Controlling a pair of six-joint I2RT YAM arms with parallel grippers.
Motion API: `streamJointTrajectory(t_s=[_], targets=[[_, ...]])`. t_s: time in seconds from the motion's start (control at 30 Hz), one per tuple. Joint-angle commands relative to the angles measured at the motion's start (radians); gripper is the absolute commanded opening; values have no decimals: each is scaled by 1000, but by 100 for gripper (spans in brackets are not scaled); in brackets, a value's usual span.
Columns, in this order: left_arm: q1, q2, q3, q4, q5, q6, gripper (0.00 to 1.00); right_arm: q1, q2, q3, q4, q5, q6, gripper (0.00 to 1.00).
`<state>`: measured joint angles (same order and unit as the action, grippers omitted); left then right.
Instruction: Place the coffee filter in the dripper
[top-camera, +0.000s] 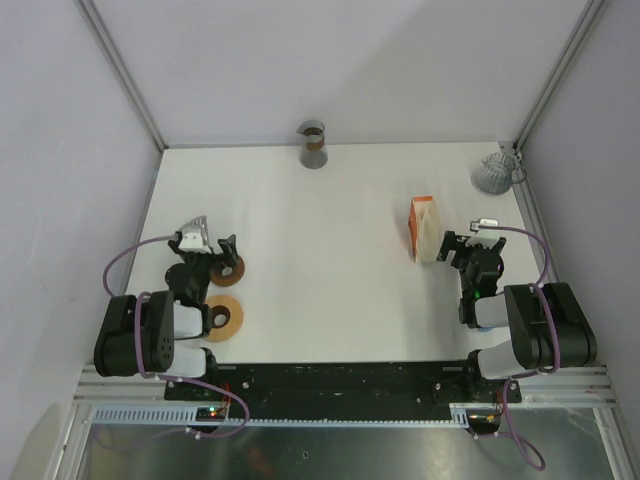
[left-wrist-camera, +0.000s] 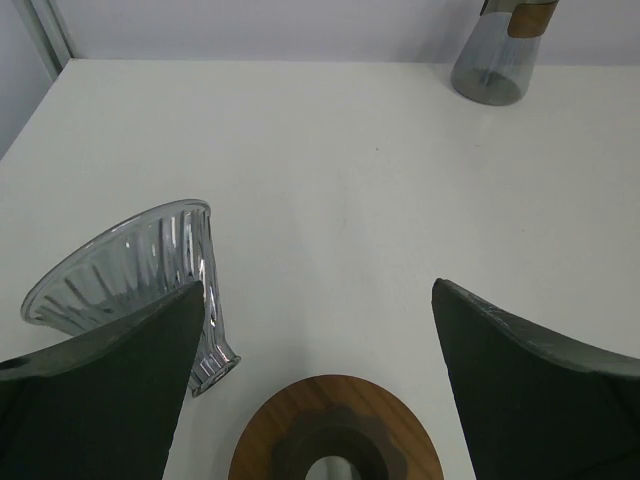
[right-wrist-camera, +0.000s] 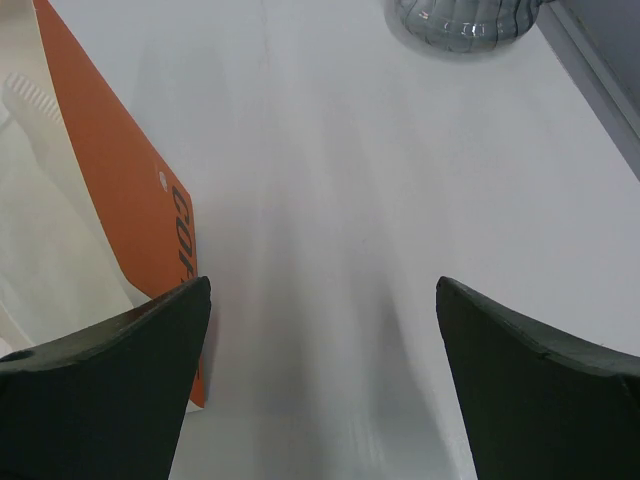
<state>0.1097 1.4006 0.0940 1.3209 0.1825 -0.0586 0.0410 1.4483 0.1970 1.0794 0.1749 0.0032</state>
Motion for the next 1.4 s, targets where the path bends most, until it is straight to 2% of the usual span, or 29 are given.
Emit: streamJointTrajectory(t_s=[0.0, 0.27, 0.37, 0.4, 0.5, 0.63, 0.73, 0.83, 0.93, 1.03, 1.17, 1.37], targets=[[-5, 3, 22, 31, 9, 34, 100, -2, 5, 25, 36, 3, -6, 99], [-7, 3, 25, 24, 23, 41, 100, -8, 7, 34, 26, -17, -6, 99], [-6, -30, 39, -8, 47, 48, 100, -28, 7, 45, 6, -74, -6, 99], [-6, -52, 53, -75, 55, 51, 100, -30, -10, 61, -20, -103, -6, 99], [-5, -138, 192, -363, 64, 53, 100, -32, -122, 155, -269, -134, -15, 99], [-4, -185, 413, -685, 158, 169, 100, -77, -311, 281, -465, -176, 87, 99], [-4, -175, 589, -940, 223, 214, 100, -105, -334, 490, -724, -161, 164, 97], [-4, -161, 759, -1164, 298, 240, 100, -133, -227, 789, -1024, -127, 192, 88], [-5, -170, 851, -1270, 322, 238, 99, -156, -83, 1033, -1247, -51, 195, 85], [-4, -162, 911, -1369, 320, 235, 98, -219, 76, 1238, -1376, -14, 221, 84], [-6, -147, 951, -1434, 305, 239, 97, -304, 345, 1541, -1592, -30, 244, 77], [-6, -111, 1006, -1515, 291, 252, 96, -352, 712, 2006, -1809, -30, 230, 75]])
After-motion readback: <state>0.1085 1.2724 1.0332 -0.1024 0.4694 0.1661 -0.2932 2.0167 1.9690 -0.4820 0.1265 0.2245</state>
